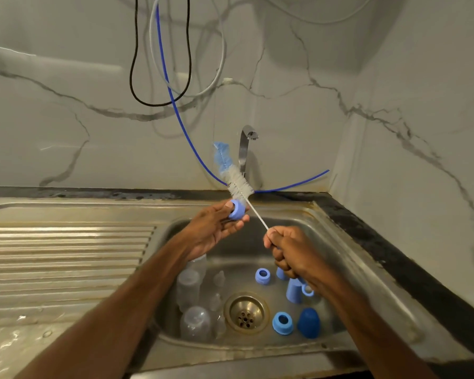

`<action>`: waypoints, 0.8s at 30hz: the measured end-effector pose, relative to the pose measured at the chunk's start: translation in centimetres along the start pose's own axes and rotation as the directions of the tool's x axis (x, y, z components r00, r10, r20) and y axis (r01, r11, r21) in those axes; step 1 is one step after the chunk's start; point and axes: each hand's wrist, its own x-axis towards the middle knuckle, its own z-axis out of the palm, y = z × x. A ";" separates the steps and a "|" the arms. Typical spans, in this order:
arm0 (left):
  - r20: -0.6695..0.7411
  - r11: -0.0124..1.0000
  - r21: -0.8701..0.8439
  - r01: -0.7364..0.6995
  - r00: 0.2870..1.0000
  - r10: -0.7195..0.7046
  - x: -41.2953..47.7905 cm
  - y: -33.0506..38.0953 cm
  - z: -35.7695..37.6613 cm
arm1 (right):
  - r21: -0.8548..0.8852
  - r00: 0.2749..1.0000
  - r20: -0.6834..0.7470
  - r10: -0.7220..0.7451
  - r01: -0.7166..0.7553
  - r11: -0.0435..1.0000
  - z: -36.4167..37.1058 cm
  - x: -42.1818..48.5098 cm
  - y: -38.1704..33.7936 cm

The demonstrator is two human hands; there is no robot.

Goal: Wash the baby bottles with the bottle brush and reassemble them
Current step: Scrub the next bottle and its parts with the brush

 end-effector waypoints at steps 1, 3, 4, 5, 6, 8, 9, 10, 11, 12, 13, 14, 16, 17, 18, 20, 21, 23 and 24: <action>-0.012 1.000 -0.008 -0.018 1.000 0.018 0.2 0.1 -0.1 | 0.003 1.000 0.008 0.003 -0.003 1.000 0.0 -0.1 0.1; -0.068 0.999 -0.020 -0.043 0.997 0.042 0.5 0.4 -1.0 | -0.007 0.998 0.053 0.015 -0.015 1.000 -0.1 -0.6 0.4; -0.107 0.999 -0.017 -0.042 0.993 0.040 0.6 0.4 -1.7 | -0.019 0.997 0.071 0.020 -0.019 1.000 -0.2 -0.9 0.6; -0.139 0.999 -0.005 -0.035 0.990 0.034 0.7 0.3 -2.1 | -0.030 0.997 0.079 0.020 -0.017 0.999 -0.3 -0.9 0.7; -0.159 0.999 0.014 -0.031 0.987 0.033 0.7 0.0 -2.2 | -0.042 0.997 0.076 0.012 -0.009 0.999 -0.3 -0.7 0.7; -0.141 0.999 0.025 -0.037 0.989 0.040 0.8 -0.3 -1.7 | -0.058 0.999 0.047 -0.016 0.018 0.998 -0.1 -0.2 0.5; -0.119 0.999 0.015 -0.047 0.992 0.048 0.9 -0.3 -1.5 | -0.053 0.999 0.036 -0.027 0.029 0.998 -0.1 0.0 0.4; -0.100 0.998 -0.001 -0.058 0.993 0.058 0.8 -0.1 -1.3 | -0.044 0.999 0.038 -0.033 0.035 0.998 0.0 0.0 0.4; -0.089 0.998 -0.012 -0.064 0.994 0.063 0.9 0.2 -1.5 | -0.034 0.998 0.051 -0.037 0.039 0.999 -0.1 -0.1 0.5; -0.082 0.998 -0.008 -0.061 0.995 0.060 0.7 0.5 -1.7 | -0.030 0.997 0.068 -0.035 0.037 0.999 -0.2 -0.4 0.7; -0.075 0.998 0.021 -0.052 0.996 0.053 0.7 0.7 -2.1 | -0.033 0.996 0.081 -0.029 0.031 0.999 -0.4 -0.6 0.9; -0.057 0.997 0.071 -0.042 0.997 0.046 0.5 0.9 -2.4 | -0.037 0.996 0.089 -0.019 0.023 0.999 -0.6 -0.7 0.9; 0.030 0.979 0.200 -0.035 0.999 0.029 0.1 0.8 -2.2 | -0.031 0.996 0.092 -0.010 0.013 0.999 -0.8 -0.5 0.7; 0.097 0.963 0.267 -0.044 0.995 0.018 0.0 0.6 -1.9 | -0.022 0.996 0.090 -0.005 0.007 1.000 -0.9 -0.3 0.5; 0.164 0.942 0.330 -0.054 0.986 -0.001 -0.2 0.4 -1.4 | -0.012 0.996 0.094 0.001 0.000 1.000 -1.0 -0.1 0.3; 0.262 0.912 0.405 -0.066 0.964 -0.046 -0.2 0.0 -1.0 | 0.004 0.992 0.129 0.003 -0.004 1.000 -1.0 -0.1 0.0; 0.277 0.907 0.415 -0.067 0.959 -0.056 0.0 -0.1 -1.1 | -0.001 0.987 0.158 0.000 0.000 1.000 -1.1 -0.2 0.1; 0.235 0.911 0.409 -0.060 0.971 -0.041 0.2 -0.1 -1.7 | -0.037 0.980 0.200 -0.002 0.009 0.999 -1.2 -0.5 0.4; 0.199 0.914 0.401 -0.062 0.980 -0.021 0.3 0.0 -2.2 | -0.055 0.979 0.205 -0.003 0.015 0.998 -1.3 -0.7 0.5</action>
